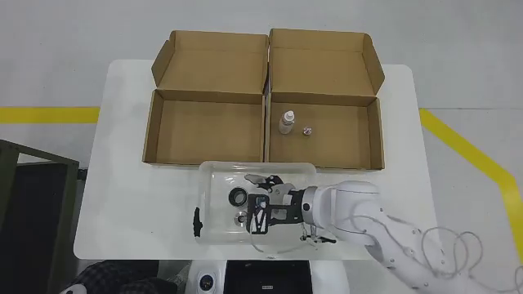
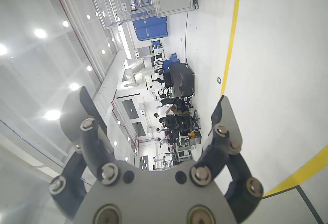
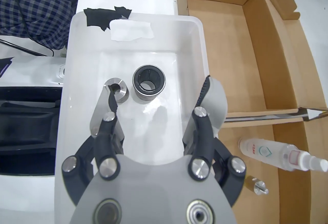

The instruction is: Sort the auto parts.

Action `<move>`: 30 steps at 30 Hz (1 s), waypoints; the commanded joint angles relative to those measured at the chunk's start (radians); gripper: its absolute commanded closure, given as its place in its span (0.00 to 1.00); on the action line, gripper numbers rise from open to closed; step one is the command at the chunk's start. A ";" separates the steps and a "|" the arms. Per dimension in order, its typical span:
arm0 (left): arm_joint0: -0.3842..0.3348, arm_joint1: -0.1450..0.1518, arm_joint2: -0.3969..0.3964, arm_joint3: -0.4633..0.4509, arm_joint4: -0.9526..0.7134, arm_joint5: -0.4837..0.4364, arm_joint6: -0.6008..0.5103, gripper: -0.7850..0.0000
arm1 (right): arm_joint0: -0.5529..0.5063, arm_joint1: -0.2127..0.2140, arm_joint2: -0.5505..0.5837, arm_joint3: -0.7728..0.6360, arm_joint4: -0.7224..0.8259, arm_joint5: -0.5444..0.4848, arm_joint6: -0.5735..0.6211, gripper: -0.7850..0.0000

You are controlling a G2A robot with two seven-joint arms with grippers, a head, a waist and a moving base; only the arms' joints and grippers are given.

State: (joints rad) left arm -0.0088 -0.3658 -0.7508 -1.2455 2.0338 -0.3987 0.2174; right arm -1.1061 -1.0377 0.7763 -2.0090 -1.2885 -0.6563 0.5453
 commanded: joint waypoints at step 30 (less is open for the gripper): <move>0.000 0.000 0.000 0.000 0.000 0.000 0.000 0.00 | 0.154 -0.113 -0.173 0.279 0.008 0.063 -0.049 0.44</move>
State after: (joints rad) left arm -0.0088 -0.3658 -0.7508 -1.2455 2.0338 -0.3987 0.2174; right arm -0.9541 -1.1485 0.6055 -1.7360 -1.2802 -0.5931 0.4975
